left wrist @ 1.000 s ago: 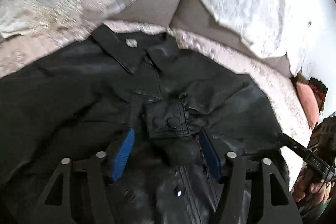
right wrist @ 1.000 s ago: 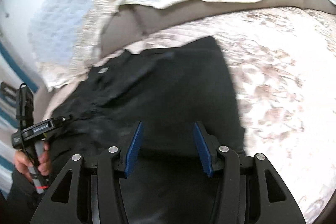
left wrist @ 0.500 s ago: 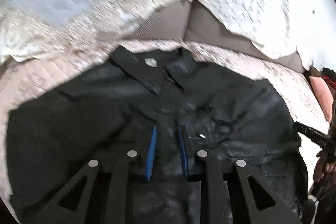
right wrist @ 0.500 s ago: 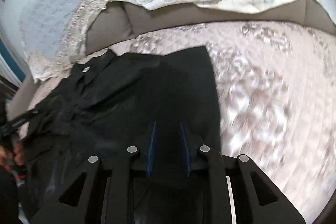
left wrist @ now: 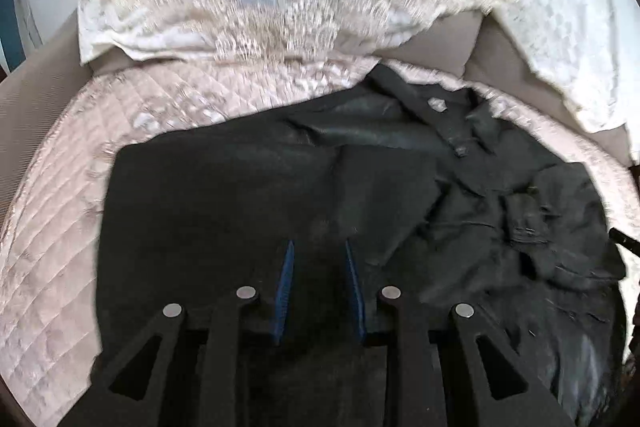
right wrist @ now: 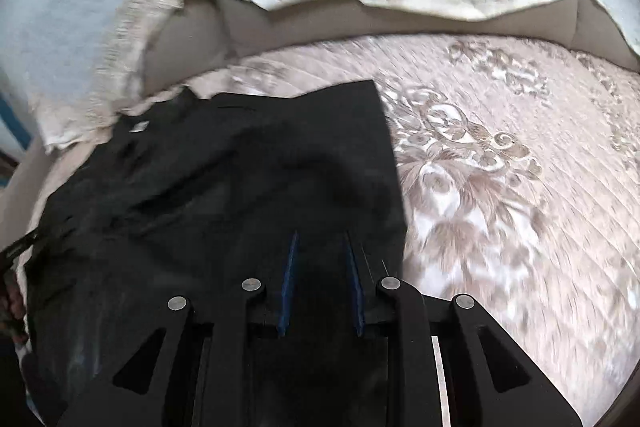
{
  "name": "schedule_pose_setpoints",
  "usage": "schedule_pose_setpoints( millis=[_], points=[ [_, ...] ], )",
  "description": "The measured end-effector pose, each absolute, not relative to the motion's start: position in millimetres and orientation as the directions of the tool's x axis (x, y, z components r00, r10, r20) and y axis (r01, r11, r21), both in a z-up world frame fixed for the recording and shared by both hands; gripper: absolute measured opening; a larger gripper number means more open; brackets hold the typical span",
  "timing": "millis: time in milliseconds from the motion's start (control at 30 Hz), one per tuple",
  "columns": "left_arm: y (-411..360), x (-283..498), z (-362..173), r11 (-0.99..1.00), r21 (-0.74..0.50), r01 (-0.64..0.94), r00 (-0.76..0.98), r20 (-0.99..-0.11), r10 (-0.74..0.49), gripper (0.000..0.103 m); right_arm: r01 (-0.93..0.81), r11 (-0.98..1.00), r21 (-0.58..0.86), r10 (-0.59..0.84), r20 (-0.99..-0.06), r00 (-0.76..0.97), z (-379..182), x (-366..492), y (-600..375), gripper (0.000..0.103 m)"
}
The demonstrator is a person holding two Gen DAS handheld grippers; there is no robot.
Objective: Fold large clothes
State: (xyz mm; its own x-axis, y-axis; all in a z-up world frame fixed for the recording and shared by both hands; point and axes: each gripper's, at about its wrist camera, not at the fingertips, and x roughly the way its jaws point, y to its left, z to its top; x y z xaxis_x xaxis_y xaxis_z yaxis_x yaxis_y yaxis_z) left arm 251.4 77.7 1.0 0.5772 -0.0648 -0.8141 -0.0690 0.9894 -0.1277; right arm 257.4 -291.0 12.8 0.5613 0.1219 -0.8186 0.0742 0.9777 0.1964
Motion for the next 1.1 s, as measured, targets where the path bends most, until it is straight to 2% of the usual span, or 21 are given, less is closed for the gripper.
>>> schedule_pose_setpoints(
  millis=[133,233,300,367,400,533,633,767,900,1100],
  points=[
    [90,222,2,0.993,-0.093,-0.079,0.599,-0.8,-0.027,0.043,0.058,0.987,0.151,0.099,-0.848,0.52,-2,231,-281,0.026],
    [102,223,-21,0.991,-0.086,-0.107,0.538,-0.843,-0.015,0.044,0.074,0.986,0.152,0.092,-0.85,0.519,-10,231,-282,0.026],
    [104,219,-22,0.989,-0.099,-0.106,0.547,-0.837,-0.025,0.044,0.089,0.985,0.147,0.079,-0.847,0.526,-1,229,-280,0.028],
    [105,213,-11,0.987,-0.121,-0.11,0.554,-0.831,-0.04,0.044,0.091,0.981,0.17,0.093,-0.831,0.549,13,221,-278,0.045],
    [106,208,-5,0.985,-0.139,-0.106,0.567,-0.822,-0.055,0.044,0.087,0.979,0.184,0.105,-0.823,0.558,17,216,-276,0.048],
    [111,174,12,0.984,-0.149,-0.098,0.604,-0.795,-0.06,0.046,0.064,0.973,0.223,0.145,-0.801,0.58,31,179,-266,0.051],
    [123,144,13,0.982,-0.149,-0.117,0.604,-0.795,-0.049,0.049,0.058,0.971,0.23,0.15,-0.787,0.599,36,147,-260,0.058],
    [142,106,8,0.981,-0.118,-0.153,0.605,-0.796,-0.001,0.055,0.069,0.967,0.244,0.152,-0.776,0.612,29,116,-270,0.059],
    [162,87,-7,0.973,-0.113,-0.201,0.577,-0.816,0.024,0.055,0.136,0.961,0.242,0.117,-0.797,0.592,6,104,-285,0.059],
    [179,66,-26,0.957,-0.17,-0.234,0.562,-0.827,-0.01,0.055,0.186,0.919,0.348,0.213,-0.834,0.508,-31,93,-296,0.059]
  ],
)
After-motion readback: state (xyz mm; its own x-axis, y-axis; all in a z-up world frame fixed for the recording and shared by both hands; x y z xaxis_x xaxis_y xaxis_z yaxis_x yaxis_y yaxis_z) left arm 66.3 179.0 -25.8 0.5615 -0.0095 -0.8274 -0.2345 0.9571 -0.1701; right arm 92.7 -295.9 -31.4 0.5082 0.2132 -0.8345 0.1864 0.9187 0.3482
